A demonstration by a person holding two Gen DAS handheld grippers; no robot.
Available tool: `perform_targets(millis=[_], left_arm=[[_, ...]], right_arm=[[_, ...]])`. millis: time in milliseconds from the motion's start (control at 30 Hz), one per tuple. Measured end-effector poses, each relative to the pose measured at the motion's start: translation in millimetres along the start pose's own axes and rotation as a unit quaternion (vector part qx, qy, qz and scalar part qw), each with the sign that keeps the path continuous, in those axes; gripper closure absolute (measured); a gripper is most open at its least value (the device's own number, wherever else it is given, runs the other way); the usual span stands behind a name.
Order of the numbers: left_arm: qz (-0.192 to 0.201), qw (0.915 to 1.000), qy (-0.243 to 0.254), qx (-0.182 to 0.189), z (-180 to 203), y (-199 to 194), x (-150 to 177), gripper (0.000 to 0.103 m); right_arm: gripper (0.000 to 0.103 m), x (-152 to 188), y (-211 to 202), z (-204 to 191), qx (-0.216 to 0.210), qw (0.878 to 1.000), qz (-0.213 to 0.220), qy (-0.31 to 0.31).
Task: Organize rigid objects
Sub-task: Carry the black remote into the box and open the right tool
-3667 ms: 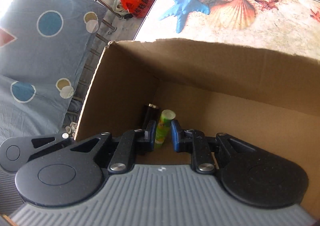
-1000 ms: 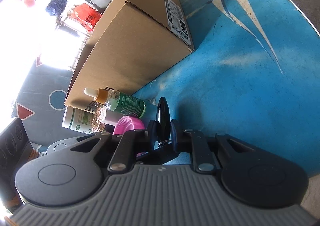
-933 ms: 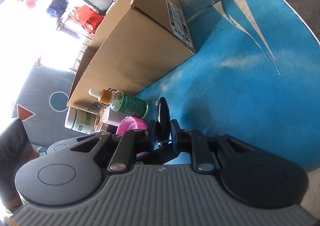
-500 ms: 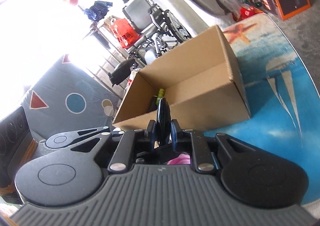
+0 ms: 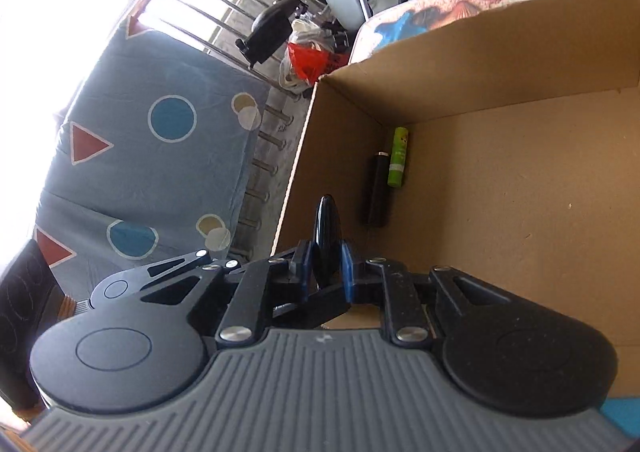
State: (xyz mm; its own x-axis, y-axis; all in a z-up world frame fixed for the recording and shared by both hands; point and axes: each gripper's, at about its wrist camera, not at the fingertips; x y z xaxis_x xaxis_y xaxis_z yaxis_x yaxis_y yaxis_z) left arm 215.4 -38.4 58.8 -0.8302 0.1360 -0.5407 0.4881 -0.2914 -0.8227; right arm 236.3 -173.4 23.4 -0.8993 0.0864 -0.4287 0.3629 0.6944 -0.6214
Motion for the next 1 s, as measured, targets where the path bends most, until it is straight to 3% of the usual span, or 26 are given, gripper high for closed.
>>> perform_targets(millis=[167,567,767,1000], left_arm=[[-0.029,0.9994,-0.007,-0.015,-15,30,-7,0.069],[-0.031,0.9991,0.001,-0.030,-23,42,-8,0.061],[-0.013,0.9997,-0.005,-0.021,-21,26,-6,0.056],[0.032,0.9994,-0.008,0.010,-11,-18,5,0.051]], right_arm=[[0.089,-14,47,23,0.005,0.998,-0.052,0.034],[0.085,-15,109,39,0.021,0.989,-0.121,0.077],[0.076,-16,103,34,0.026,0.991,-0.108,0.078],[0.073,2,37,18,0.018,0.998,-0.039,0.052]])
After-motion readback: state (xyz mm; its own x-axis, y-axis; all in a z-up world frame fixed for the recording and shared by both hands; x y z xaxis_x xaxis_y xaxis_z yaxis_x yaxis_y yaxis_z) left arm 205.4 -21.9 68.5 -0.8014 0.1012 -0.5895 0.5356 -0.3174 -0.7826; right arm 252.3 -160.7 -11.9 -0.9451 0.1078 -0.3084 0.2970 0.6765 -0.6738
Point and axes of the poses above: each gripper's, at about its wrist camera, not at the fingertips, and y roughly the way its jaws point, z to its right, x to its underside, and after that the axes turned 15 degrees about -y, right-handed
